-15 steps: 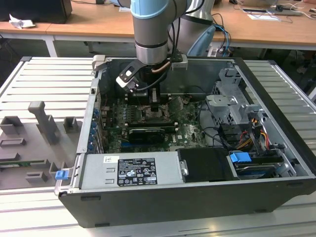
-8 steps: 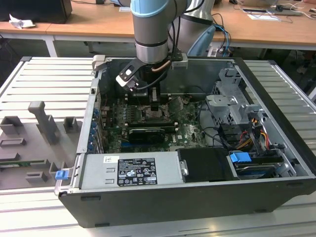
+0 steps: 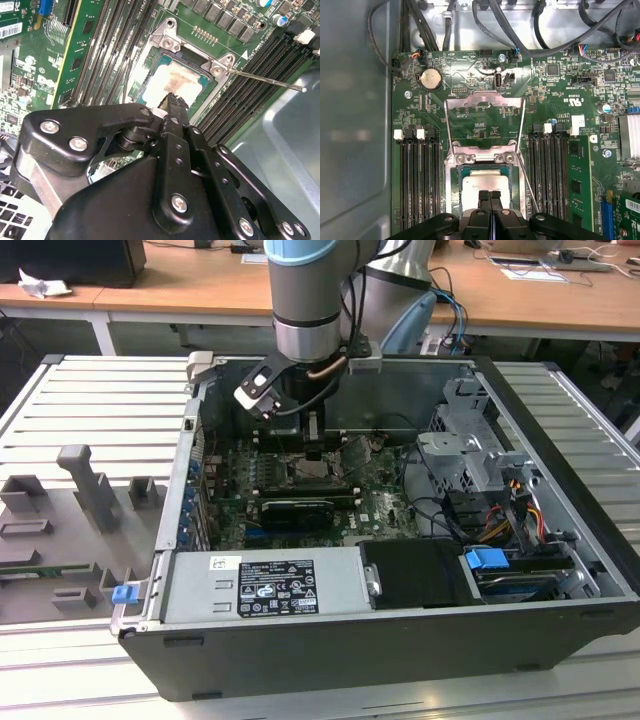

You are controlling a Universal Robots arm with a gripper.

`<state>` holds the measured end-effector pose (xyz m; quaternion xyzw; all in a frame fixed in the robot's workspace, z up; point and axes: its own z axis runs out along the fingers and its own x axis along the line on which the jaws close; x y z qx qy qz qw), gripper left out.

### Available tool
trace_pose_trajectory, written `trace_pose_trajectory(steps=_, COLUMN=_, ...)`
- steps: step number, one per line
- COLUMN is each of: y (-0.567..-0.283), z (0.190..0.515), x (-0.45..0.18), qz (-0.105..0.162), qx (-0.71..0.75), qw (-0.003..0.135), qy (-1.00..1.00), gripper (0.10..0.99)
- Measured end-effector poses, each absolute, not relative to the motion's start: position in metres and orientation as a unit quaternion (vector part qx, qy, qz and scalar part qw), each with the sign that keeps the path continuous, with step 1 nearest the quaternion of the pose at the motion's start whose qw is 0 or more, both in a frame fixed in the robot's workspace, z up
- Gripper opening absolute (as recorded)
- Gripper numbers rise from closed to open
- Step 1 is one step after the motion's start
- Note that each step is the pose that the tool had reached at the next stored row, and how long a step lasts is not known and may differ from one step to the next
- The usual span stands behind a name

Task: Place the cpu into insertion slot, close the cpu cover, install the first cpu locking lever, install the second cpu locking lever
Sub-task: 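Close the cpu cover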

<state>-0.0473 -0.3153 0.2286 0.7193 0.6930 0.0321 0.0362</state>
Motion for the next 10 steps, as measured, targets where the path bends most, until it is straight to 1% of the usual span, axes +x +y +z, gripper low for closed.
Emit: trace_pose_trajectory(steps=10, y=-0.3151, z=0.2308, x=-0.0473, qz=0.032, qx=0.719, qw=0.036, qy=0.693, gripper=0.106)
